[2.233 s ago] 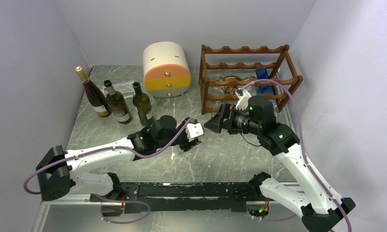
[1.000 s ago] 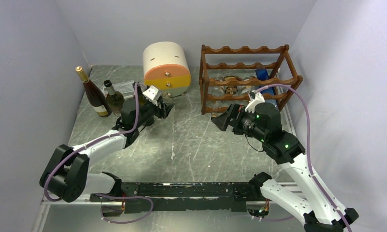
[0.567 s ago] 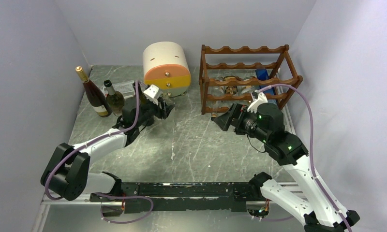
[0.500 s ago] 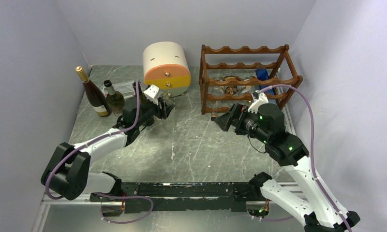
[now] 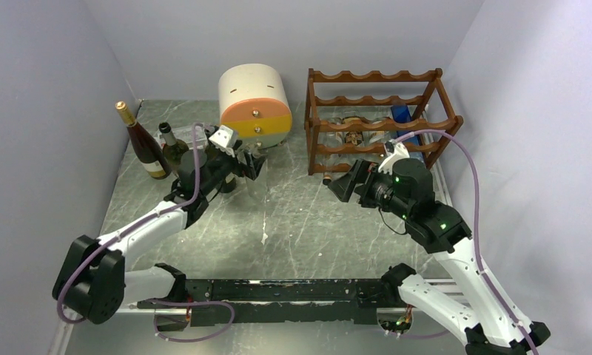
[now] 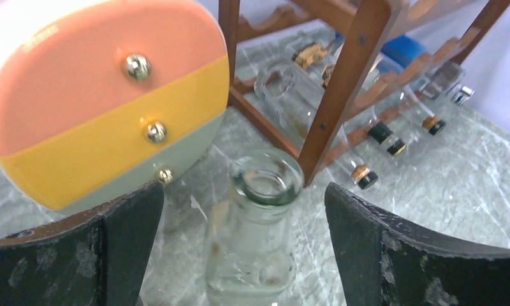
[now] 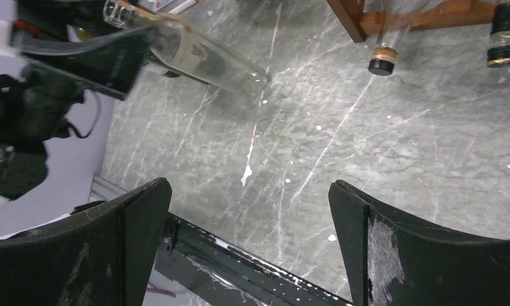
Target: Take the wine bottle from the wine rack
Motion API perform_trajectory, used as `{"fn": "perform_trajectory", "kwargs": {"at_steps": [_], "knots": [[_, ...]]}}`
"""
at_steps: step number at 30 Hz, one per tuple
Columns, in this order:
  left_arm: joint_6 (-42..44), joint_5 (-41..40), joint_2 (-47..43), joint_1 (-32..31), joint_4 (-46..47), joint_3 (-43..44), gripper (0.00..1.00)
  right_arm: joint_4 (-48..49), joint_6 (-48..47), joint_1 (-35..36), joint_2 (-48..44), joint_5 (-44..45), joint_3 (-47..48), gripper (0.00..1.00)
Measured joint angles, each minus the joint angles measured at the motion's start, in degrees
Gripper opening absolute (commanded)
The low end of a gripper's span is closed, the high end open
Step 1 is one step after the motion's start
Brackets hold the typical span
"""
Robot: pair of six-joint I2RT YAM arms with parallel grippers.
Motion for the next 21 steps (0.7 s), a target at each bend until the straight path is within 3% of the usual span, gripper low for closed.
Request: {"fn": "perform_trajectory", "kwargs": {"at_steps": [10, 21], "knots": [[0.4, 0.9, -12.6, 0.0, -3.9, 2.9, 1.00, 6.7, -1.3, 0.0, 4.0, 3.1, -12.2, 1.00], [3.5, 1.7, -21.0, -0.3, -5.7, 2.9, 0.98, 32.5, -0.3, -0.8, 16.6, 9.9, -23.0, 0.98]]}}
